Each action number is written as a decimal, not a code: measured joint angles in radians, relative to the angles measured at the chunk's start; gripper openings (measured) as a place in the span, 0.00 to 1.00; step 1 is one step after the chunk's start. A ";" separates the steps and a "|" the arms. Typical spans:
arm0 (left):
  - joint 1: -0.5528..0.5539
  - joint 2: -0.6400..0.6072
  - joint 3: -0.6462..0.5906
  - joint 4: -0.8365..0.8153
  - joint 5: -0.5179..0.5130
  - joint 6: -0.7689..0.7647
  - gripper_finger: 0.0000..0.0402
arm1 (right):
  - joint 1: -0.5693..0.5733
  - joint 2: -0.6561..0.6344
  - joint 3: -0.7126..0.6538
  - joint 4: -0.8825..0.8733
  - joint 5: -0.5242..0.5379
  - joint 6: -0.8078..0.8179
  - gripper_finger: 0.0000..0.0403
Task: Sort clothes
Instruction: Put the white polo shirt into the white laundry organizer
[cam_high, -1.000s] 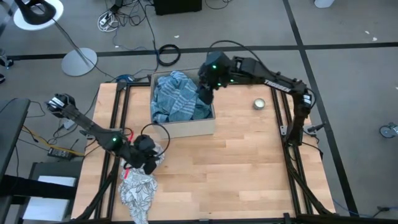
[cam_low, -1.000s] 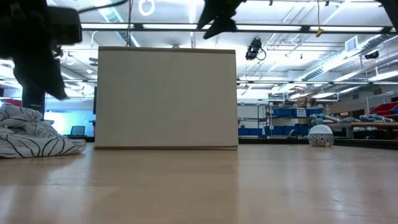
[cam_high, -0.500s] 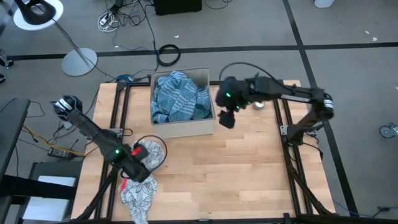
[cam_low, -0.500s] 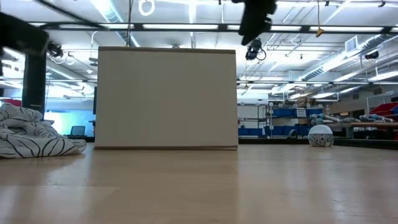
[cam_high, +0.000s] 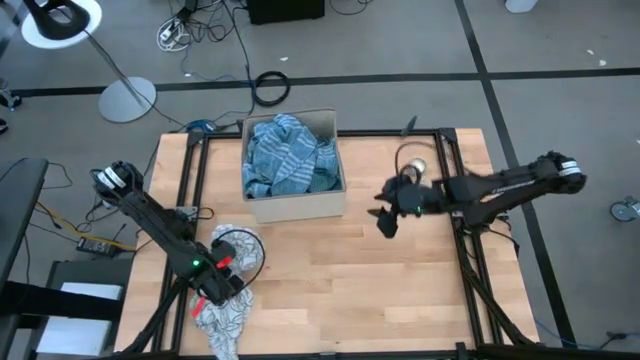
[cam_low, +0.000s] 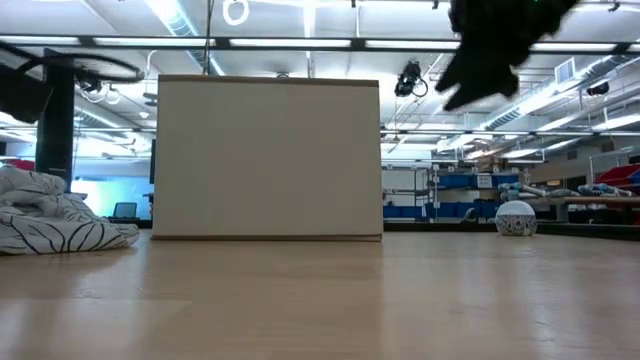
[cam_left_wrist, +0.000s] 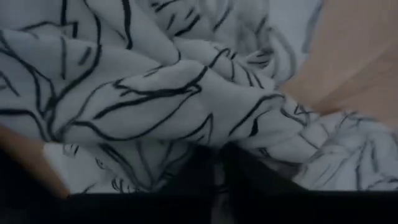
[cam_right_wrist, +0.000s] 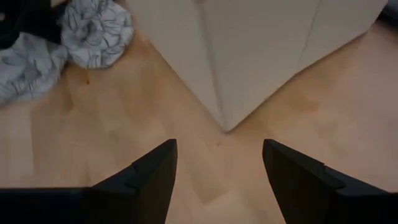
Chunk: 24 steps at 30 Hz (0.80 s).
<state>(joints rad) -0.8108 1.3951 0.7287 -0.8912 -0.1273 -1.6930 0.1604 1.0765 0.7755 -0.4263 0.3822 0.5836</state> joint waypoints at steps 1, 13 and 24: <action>0.000 -0.001 0.001 0.014 -0.024 0.009 0.06 | 0.022 -0.004 -0.071 0.091 0.015 0.035 0.59; 0.023 -0.132 0.329 -0.328 -0.416 0.163 0.00 | 0.114 0.173 -0.539 0.992 0.120 0.119 0.59; 0.287 -0.136 0.801 -0.378 -0.778 0.795 0.00 | 0.111 0.325 -0.517 1.003 0.149 0.059 0.58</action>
<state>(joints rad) -0.5237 1.2594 1.5293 -1.2690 -0.9051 -0.8978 0.2714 1.4010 0.2584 0.5768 0.5308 0.6428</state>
